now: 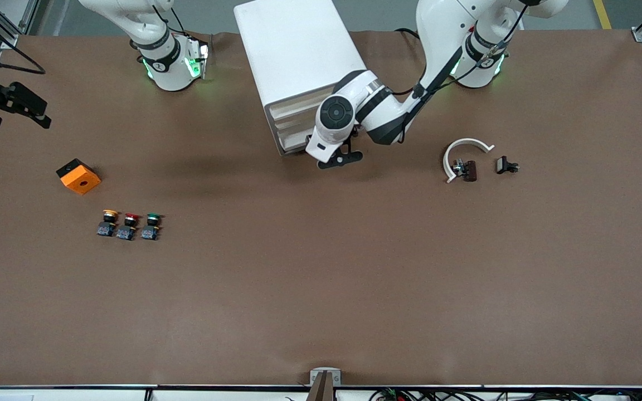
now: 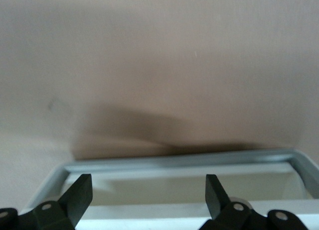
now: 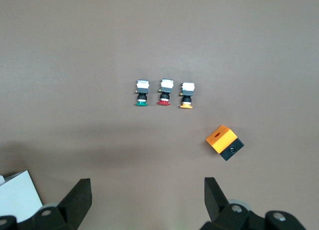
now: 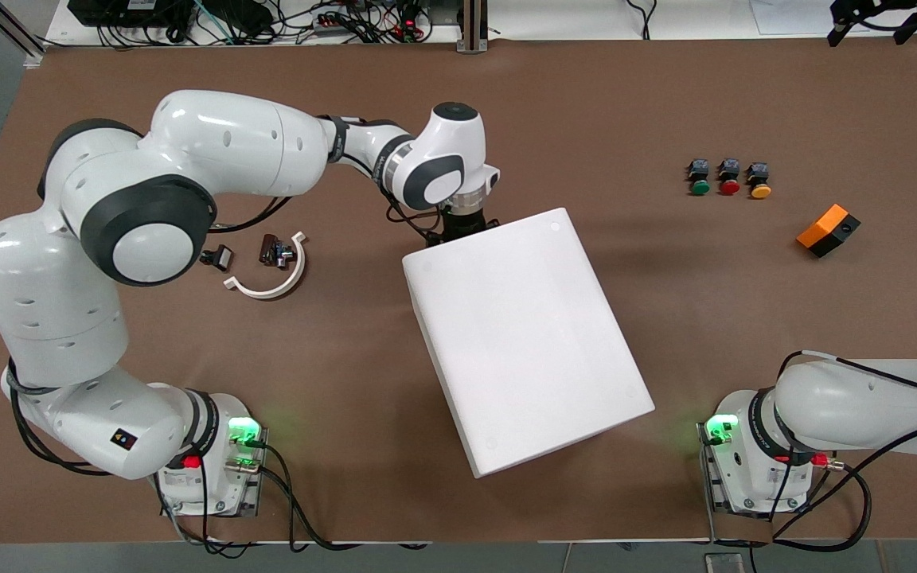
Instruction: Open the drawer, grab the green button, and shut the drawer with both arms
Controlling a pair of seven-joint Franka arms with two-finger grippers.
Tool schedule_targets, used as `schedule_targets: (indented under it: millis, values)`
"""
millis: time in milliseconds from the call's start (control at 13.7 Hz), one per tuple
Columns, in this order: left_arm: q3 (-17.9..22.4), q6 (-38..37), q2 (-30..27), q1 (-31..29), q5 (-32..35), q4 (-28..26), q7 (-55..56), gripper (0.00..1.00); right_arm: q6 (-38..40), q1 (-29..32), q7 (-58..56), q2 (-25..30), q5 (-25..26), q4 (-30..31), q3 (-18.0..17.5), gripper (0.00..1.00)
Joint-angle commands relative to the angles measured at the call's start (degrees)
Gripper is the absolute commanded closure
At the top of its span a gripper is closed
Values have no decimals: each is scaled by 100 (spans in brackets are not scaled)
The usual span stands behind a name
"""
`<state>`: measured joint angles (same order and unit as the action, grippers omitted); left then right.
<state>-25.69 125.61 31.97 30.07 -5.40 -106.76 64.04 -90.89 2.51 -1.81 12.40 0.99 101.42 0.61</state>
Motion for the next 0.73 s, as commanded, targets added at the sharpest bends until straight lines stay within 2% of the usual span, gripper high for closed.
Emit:
schedule_targets:
  millis: [0,366,513,659]
  values:
    - [-103,-10,45,156,-110,-20,362,0,141,75,-12,-45,-108,-210,-26,0]
    - [-42,-71,-41,69,-93,137,724,0,247,75,-47,-62,-99,-359,-26,0]
    - [98,-631,-200,-281,-31,470,725,0,247,74,-56,-62,-90,-377,-35,0]
    - [143,-1526,-227,-816,187,1093,698,0,308,83,-56,-71,-82,-430,-26,0]
